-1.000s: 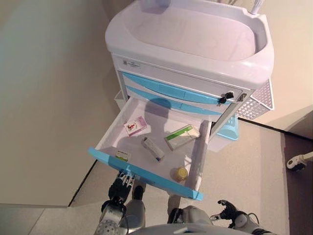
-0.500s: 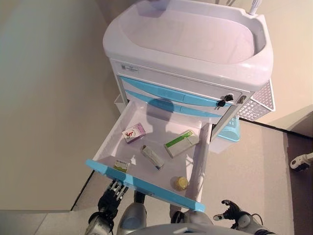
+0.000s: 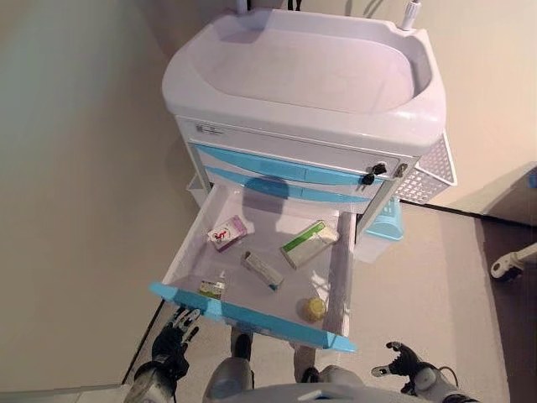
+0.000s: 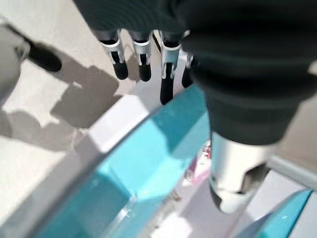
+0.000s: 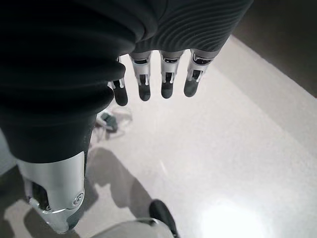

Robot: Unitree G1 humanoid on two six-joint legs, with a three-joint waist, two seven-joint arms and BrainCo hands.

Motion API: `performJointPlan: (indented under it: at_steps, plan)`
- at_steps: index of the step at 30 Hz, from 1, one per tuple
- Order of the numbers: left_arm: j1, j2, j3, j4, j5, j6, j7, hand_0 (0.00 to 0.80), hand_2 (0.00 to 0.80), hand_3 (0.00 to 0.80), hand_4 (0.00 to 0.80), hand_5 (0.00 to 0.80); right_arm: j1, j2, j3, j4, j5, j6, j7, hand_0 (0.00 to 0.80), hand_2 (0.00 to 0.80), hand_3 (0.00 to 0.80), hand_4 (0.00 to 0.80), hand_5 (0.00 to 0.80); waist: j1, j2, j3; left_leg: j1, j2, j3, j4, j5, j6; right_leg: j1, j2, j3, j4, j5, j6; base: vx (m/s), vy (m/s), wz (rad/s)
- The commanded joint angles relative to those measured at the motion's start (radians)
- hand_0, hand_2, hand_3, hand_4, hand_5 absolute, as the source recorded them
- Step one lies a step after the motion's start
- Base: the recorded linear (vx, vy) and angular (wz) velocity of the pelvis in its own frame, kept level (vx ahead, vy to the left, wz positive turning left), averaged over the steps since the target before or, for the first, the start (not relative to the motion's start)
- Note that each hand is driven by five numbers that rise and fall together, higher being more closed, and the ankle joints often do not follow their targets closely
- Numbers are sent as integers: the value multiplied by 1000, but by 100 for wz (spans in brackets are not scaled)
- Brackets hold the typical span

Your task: Open the drawer and pick up the medicine

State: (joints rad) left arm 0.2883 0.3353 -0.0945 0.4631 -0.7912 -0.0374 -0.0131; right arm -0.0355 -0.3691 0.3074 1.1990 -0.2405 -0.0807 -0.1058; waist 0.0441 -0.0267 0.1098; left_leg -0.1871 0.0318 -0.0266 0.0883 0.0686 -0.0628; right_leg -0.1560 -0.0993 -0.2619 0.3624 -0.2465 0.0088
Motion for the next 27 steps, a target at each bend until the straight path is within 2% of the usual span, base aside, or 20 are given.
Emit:
performJointPlan:
  at_steps: [1,3,4,5,6,7,9,10,11,12,14,19,21,23,27]
  plan:
    - [-83,46,70,-11,115,-63,23,0,0,0,0,0,-40,-34,39,-19,45,5,-16,0,0,0,0,0,-20,-38,29,10,-90,29,34,-82,102,11,-14,75,-207,251,73,-2,14,-19]
    - [-120,42,74,111,209,-58,43,0,0,0,0,0,-35,-41,25,-44,70,1,-19,0,0,0,0,0,-32,-44,27,19,-84,41,-8,-63,99,5,-6,85,-234,268,76,-1,23,-15]
    - [-121,41,74,112,209,-59,42,0,0,0,0,0,-35,-42,25,-44,70,1,-18,0,0,0,0,0,-31,-44,27,20,-84,42,-9,-63,99,6,-5,86,-235,268,76,-3,34,-26]
    - [-144,40,74,206,278,-52,51,0,0,0,0,0,-33,-48,16,-59,83,-3,-21,0,0,0,0,0,-39,-44,28,23,-80,49,-31,-53,99,-1,-2,91,-246,276,78,-1,19,-20]
    - [-145,40,74,207,278,-53,51,0,0,0,0,0,-33,-48,16,-59,83,-3,-21,0,0,0,0,0,-38,-44,28,23,-80,49,-32,-53,99,-1,-2,91,-246,276,78,3,36,-21]
    - [-175,34,77,317,346,-48,63,0,0,0,0,0,-31,-57,0,-87,107,-9,-26,0,0,0,0,0,-47,-46,30,27,-78,57,-48,-45,98,-5,0,96,-257,282,79,4,17,-9]
    - [-187,32,76,367,376,-46,67,0,0,0,0,0,-29,-64,-8,-108,115,-12,-27,0,0,0,0,0,-51,-46,31,29,-78,61,-54,-45,98,-7,1,102,-259,284,79,12,23,-17]
    - [-207,25,82,465,426,-41,74,0,0,0,0,0,-20,-79,-22,-141,123,-19,-31,0,0,0,0,0,-56,-46,32,31,-77,70,-57,-45,96,-10,1,111,-264,288,80,16,20,-24]
    - [-208,25,81,466,426,-41,74,0,0,0,0,0,-20,-79,-22,-142,123,-18,-30,0,0,0,0,0,-55,-46,33,32,-77,70,-57,-45,96,-10,2,111,-264,288,80,27,21,-22]
    - [-220,21,85,518,456,-39,74,0,0,0,0,0,-18,-86,-28,-147,125,-23,-32,0,0,0,0,0,-58,-45,33,35,-78,74,-61,-45,96,-10,1,116,-267,291,80,31,18,-18]
    - [-234,16,97,625,533,-31,82,0,0,0,0,0,-4,-126,-51,-244,134,-40,-32,0,0,0,0,0,-68,-46,32,42,-75,89,-71,-46,91,-11,2,131,-279,296,82,29,20,-27]
    - [-245,12,132,740,600,-23,90,0,0,0,0,0,29,-183,-94,-412,154,-61,-22,0,0,0,0,0,-81,-47,27,53,-69,106,-93,-41,85,-12,4,150,-295,308,86,22,9,-18]
    - [-240,14,165,793,640,-12,106,0,0,0,0,0,68,-237,-157,-595,191,-78,-7,0,0,0,0,0,-90,-50,26,60,-67,116,-111,-35,82,-16,5,158,-303,315,89,15,7,-13]
    - [-243,14,172,806,654,-10,109,0,0,0,0,0,77,-248,-170,-632,201,-86,-1,0,0,0,0,0,-93,-51,26,58,-66,118,-115,-32,81,-21,5,160,-302,316,90,-1,5,-8]
    - [-247,21,175,840,722,-7,117,0,0,0,0,0,116,-303,-252,-850,287,-123,38,0,0,0,0,0,-102,-54,42,51,-69,124,-121,-27,80,-39,3,164,-297,321,91,-3,10,-11]
